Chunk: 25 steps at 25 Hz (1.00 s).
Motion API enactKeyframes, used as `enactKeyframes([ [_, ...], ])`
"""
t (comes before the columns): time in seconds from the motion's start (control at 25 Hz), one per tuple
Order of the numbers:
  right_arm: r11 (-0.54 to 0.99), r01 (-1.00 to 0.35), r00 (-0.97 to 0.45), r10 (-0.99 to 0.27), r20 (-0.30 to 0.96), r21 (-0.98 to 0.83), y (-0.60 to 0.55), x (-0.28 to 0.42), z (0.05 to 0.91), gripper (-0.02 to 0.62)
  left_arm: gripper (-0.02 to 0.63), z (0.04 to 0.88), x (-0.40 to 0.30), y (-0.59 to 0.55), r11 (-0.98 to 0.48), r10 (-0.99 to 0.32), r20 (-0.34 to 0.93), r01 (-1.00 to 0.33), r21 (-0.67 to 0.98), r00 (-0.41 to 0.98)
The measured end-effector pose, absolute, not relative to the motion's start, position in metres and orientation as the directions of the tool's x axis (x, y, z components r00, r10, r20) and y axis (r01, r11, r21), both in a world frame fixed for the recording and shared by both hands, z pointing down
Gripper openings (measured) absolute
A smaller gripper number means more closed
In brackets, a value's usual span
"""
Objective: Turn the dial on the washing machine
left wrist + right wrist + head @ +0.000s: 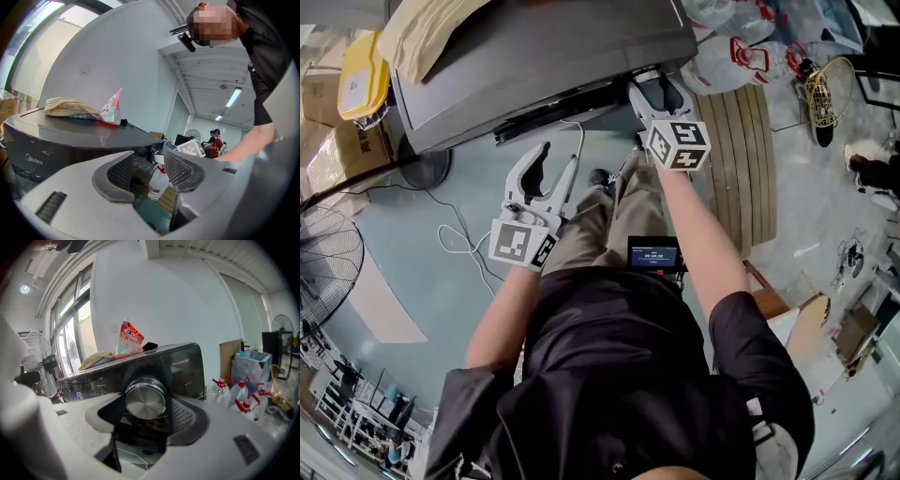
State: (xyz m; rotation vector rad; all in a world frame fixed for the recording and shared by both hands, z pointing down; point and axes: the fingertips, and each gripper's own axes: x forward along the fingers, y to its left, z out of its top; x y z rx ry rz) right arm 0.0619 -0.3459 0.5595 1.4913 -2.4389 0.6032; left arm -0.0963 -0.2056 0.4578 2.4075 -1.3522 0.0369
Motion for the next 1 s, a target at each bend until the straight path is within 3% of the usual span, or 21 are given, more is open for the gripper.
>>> enactKeyframes([
  [1.0, 0.275, -0.744, -0.542, -0.781, 0.311, -0.609, -0.348, 0.065, 0.56, 0.276, 0.19, 0.458, -0.079, -0.2, -0.465, -0.819, 0.207, -0.829, 0.31, 0.536],
])
